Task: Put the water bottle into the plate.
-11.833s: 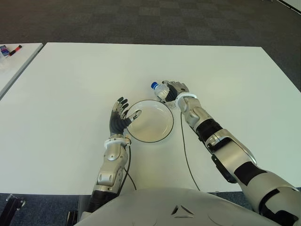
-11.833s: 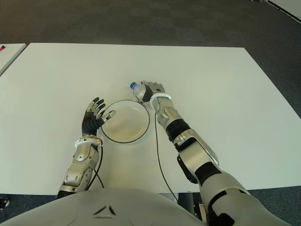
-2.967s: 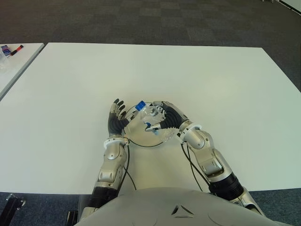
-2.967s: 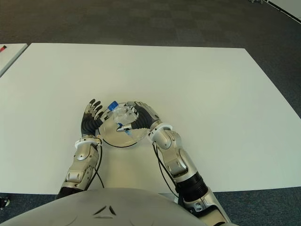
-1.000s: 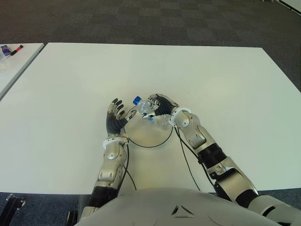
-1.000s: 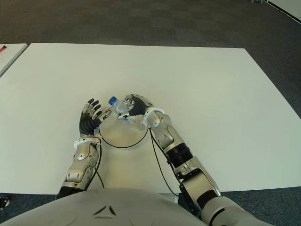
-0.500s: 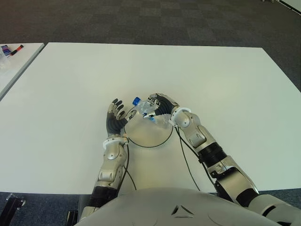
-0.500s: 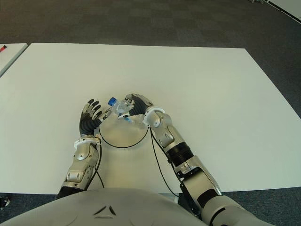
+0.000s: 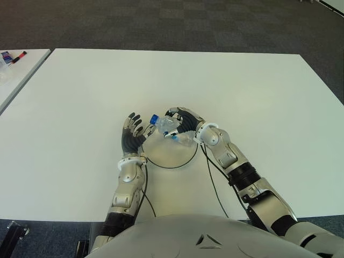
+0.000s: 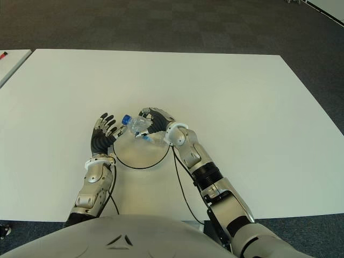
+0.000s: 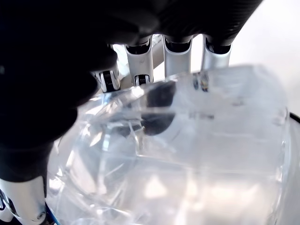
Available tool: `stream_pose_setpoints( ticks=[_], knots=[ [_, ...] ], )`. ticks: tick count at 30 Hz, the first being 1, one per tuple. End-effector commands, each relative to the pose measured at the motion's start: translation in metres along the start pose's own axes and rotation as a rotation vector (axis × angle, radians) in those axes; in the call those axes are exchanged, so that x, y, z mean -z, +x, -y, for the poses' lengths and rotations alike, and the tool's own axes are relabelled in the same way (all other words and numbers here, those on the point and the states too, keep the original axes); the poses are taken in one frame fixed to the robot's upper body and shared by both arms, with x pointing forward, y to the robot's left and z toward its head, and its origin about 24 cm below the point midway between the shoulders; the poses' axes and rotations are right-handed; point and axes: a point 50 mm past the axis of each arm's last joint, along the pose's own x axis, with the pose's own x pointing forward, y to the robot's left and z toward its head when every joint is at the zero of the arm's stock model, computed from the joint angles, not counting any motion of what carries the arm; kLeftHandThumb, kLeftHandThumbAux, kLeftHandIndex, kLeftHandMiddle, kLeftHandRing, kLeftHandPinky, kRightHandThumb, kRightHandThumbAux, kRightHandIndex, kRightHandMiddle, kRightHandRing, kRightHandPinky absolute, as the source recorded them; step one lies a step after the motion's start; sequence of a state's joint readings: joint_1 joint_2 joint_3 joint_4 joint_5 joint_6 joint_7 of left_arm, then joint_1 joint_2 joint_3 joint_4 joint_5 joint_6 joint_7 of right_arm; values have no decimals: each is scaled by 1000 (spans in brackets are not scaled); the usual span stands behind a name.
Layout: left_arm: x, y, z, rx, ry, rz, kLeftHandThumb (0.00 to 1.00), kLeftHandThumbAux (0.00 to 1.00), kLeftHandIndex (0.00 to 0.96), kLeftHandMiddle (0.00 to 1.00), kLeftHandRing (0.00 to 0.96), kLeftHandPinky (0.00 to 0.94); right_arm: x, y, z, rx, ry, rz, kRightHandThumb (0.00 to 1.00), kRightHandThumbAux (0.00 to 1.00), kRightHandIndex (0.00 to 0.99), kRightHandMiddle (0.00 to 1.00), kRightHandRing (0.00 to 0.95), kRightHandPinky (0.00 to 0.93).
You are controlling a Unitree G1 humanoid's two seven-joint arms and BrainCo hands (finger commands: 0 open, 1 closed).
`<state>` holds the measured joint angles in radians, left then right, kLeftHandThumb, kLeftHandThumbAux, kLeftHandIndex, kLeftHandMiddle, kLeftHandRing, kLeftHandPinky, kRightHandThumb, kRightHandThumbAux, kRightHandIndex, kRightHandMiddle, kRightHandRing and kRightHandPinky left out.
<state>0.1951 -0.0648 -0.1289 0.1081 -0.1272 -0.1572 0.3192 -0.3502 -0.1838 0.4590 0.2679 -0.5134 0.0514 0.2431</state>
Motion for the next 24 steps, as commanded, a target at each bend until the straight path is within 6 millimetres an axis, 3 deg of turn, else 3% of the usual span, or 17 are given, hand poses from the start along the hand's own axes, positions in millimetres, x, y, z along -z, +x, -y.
stream_pose_setpoints(
  ticks=[1, 24],
  knots=[
    [1, -1, 20, -10, -96, -18, 0, 944, 149, 191, 182, 202, 3, -1, -2, -15, 44, 6, 16, 964, 79, 164, 170, 178],
    [0, 0, 20, -7, -98, -10, 0, 948, 150, 196, 190, 212, 5, -4, 0, -12, 48, 25, 0, 961, 6, 86, 118, 167]
  ],
)
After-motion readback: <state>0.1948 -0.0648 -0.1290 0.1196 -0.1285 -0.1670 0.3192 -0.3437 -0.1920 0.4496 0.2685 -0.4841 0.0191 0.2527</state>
